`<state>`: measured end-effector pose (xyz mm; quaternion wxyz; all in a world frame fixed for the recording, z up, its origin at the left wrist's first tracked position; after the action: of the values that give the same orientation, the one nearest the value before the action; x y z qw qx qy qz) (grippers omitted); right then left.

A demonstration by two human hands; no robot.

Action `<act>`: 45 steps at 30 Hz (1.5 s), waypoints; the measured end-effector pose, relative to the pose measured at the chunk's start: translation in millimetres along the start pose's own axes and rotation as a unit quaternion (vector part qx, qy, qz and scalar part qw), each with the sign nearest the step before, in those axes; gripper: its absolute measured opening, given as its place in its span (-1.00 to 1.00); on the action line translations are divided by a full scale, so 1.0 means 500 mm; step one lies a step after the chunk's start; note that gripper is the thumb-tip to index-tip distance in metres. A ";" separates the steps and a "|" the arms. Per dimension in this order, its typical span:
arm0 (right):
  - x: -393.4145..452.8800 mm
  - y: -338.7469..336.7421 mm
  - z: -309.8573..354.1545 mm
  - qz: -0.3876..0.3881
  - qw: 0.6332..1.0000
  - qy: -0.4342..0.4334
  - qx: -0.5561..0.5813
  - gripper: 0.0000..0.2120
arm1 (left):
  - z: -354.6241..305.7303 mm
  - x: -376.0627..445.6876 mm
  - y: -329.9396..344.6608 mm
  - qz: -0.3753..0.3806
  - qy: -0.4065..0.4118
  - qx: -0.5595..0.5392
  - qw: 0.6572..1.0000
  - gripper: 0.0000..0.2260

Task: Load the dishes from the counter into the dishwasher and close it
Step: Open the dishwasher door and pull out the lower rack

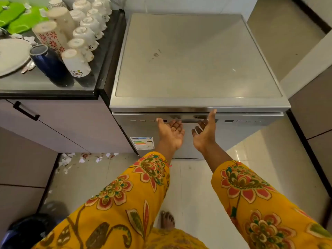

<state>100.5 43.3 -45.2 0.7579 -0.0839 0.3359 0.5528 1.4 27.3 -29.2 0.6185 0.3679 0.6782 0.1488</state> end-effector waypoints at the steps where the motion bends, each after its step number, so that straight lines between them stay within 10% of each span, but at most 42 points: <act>1: 0.004 0.003 0.009 0.007 0.998 -0.003 0.066 -0.34 | -0.001 0.009 0.005 0.008 0.004 -0.024 1.000 -0.36; 21: -0.018 -0.024 -0.032 0.008 0.987 0.031 0.158 -0.45 | 0.039 -0.011 -0.027 -0.003 0.001 -0.093 0.996 -0.34; 45: -0.251 -0.292 -0.395 -0.110 0.988 0.090 0.061 -0.51 | 0.242 -0.175 -0.435 -0.090 -0.024 -0.134 0.987 -0.29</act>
<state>128.7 -208.0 -155.3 0.7846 -0.1231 0.4243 0.4350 44.5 -212.2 -131.5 0.6896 0.2222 0.6671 0.1731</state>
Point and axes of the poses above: each hand's wrist, its own x-axis towards the middle knuckle, its own y-axis out of the palm, z = x × y, the point moved 4 cm from there along x, towards the middle knuckle, and after that the axes turned 13 degrees about -x, right-handed, at the moved point
